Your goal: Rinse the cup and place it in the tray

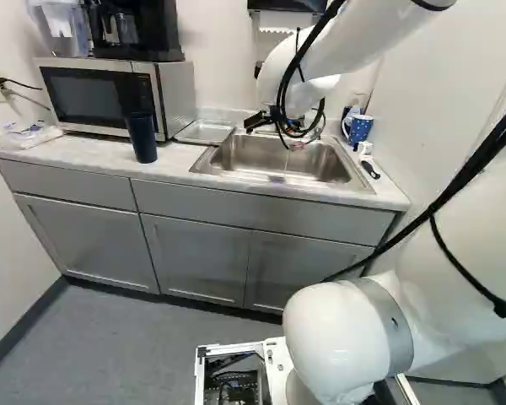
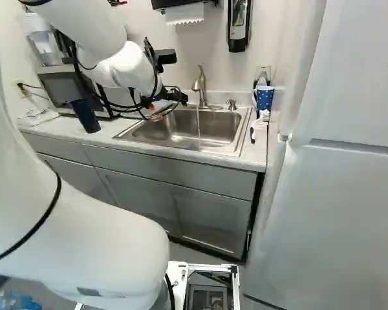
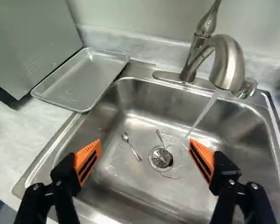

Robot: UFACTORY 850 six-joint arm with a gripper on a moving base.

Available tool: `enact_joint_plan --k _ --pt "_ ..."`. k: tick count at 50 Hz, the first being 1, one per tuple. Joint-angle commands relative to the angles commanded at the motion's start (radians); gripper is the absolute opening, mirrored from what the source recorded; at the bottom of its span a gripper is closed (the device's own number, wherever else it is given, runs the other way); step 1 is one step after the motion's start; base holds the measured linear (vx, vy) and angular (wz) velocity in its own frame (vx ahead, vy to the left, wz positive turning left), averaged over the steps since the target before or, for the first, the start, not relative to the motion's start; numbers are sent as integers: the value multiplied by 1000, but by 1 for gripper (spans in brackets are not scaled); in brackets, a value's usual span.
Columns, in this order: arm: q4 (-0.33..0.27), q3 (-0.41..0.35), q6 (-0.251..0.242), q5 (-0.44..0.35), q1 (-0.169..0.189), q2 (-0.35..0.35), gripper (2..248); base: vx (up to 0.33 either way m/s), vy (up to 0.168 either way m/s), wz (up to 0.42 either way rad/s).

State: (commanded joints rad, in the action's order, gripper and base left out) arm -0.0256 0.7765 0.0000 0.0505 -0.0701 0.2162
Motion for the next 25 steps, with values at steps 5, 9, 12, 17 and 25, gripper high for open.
enact_joint_plan --k 5,9,12,17,25 --pt "0 7 0 0 -17 -8 247 0 0 0" --pt "0 13 0 0 -31 -15 247 0 0 0" --pt "0 17 0 0 -41 -19 247 0 0 0" --pt "0 23 0 0 -58 -26 247 0 0 0" --pt "0 33 0 0 -85 -37 247 0 0 0"
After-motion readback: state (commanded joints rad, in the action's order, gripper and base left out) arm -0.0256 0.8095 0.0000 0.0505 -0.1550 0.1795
